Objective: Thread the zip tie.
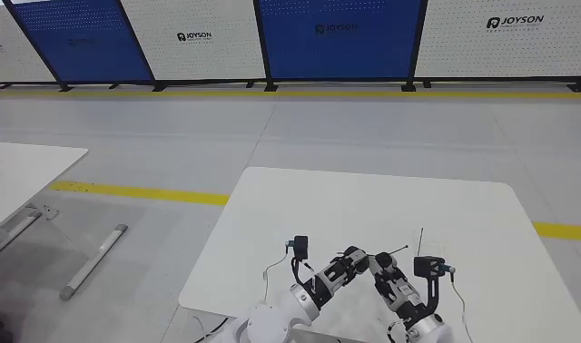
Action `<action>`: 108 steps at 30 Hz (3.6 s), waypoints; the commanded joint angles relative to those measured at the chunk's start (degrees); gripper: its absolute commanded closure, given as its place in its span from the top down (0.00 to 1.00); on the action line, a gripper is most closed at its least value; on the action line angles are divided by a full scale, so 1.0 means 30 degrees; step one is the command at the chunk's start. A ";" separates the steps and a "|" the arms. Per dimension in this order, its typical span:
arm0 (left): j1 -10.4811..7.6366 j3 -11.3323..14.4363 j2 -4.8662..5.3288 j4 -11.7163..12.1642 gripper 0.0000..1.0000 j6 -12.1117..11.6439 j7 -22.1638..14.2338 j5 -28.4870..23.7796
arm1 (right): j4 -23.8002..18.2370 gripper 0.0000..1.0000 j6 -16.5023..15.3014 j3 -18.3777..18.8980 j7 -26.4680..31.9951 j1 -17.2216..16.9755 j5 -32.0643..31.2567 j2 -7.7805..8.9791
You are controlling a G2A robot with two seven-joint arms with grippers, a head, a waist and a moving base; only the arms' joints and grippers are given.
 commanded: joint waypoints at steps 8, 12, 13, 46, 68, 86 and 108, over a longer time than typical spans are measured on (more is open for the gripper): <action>0.0037 0.0001 -0.0002 -0.0045 0.00 0.0159 0.0011 0.0194 | -0.0105 0.22 -0.0032 0.0131 -0.0010 -0.0098 0.0010 0.0013; 0.0035 0.0039 -0.0009 -0.0070 0.00 0.0217 0.0024 0.0298 | -0.0124 0.20 0.0027 0.0119 0.0160 -0.0081 -0.0114 0.0018; 0.0033 0.0047 -0.0012 -0.0073 0.00 0.0232 0.0037 0.0327 | -0.0127 0.20 0.0033 0.0109 0.0187 -0.0074 -0.0153 0.0019; 0.0069 0.0125 -0.0074 -0.0015 0.00 -0.0293 0.0133 0.0652 | 0.0160 0.00 0.0237 -0.0127 0.0525 0.0157 -0.0448 -0.0028; 0.0350 -0.0167 -0.0048 -0.0525 0.00 -0.1373 -0.0015 0.0363 | 0.0365 0.00 0.0322 -0.0315 0.1337 0.0332 -0.0828 -0.0012; 0.1185 -0.0673 0.0105 -0.1731 0.00 -0.1901 -0.0148 0.0533 | 0.0590 0.00 0.0395 -0.0444 0.1743 0.0478 -0.0947 -0.0006; 0.0920 -0.1589 0.0038 -0.0856 0.00 -0.1428 0.0985 -0.1170 | -0.0741 1.00 -0.1577 0.2357 -0.0940 -0.1513 0.2531 0.0213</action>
